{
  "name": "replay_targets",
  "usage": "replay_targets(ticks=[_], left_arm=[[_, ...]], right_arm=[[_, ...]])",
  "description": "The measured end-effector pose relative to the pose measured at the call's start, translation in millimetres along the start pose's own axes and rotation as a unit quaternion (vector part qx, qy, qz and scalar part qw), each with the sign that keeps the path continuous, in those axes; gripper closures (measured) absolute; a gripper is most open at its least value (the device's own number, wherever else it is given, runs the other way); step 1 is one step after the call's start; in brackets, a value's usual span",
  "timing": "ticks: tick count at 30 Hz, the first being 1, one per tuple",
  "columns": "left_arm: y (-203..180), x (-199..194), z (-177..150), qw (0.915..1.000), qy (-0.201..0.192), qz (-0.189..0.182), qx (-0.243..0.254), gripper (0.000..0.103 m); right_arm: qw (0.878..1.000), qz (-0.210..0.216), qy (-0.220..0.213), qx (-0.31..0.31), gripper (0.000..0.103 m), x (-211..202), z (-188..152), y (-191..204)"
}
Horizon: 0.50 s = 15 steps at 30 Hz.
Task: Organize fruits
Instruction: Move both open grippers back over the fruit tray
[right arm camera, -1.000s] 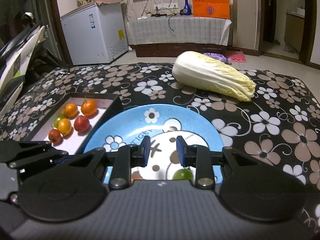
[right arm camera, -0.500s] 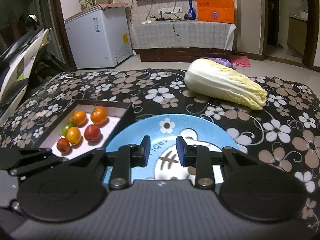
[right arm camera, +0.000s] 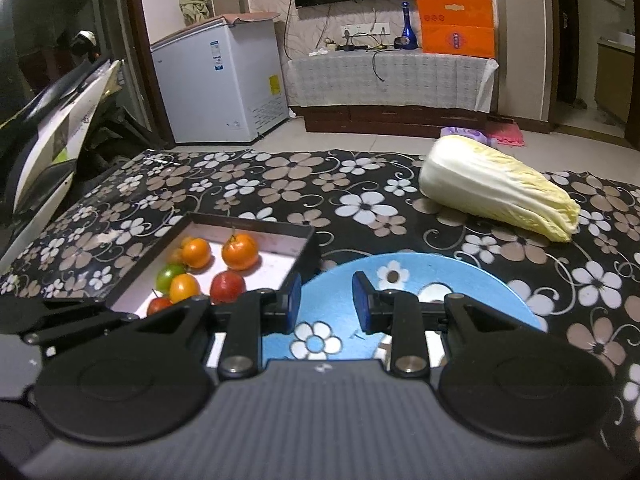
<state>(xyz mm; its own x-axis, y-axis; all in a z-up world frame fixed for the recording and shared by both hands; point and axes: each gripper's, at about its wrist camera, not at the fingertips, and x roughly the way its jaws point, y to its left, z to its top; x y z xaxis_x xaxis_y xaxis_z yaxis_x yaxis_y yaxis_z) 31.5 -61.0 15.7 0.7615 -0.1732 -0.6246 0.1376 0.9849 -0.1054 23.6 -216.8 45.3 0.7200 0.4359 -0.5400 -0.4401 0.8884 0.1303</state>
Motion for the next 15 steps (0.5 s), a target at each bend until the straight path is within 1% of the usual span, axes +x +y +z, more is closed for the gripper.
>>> replay_targets(ticks=[11, 14, 15], left_arm=[[33, -9, -2, 0.9991, -0.004, 0.037, -0.022, 0.042], [42, -11, -3, 0.9982, -0.008, 0.051, -0.03, 0.042], [46, -12, -4, 0.9974, -0.011, 0.061, -0.036, 0.042]], right_arm=[[1.0, 0.024, 0.003, -0.011, 0.071, 18, 5, 26], [0.999, 0.03, 0.005, -0.013, 0.071, 23, 6, 33], [0.999, 0.033, 0.006, -0.014, 0.071, 24, 6, 35]])
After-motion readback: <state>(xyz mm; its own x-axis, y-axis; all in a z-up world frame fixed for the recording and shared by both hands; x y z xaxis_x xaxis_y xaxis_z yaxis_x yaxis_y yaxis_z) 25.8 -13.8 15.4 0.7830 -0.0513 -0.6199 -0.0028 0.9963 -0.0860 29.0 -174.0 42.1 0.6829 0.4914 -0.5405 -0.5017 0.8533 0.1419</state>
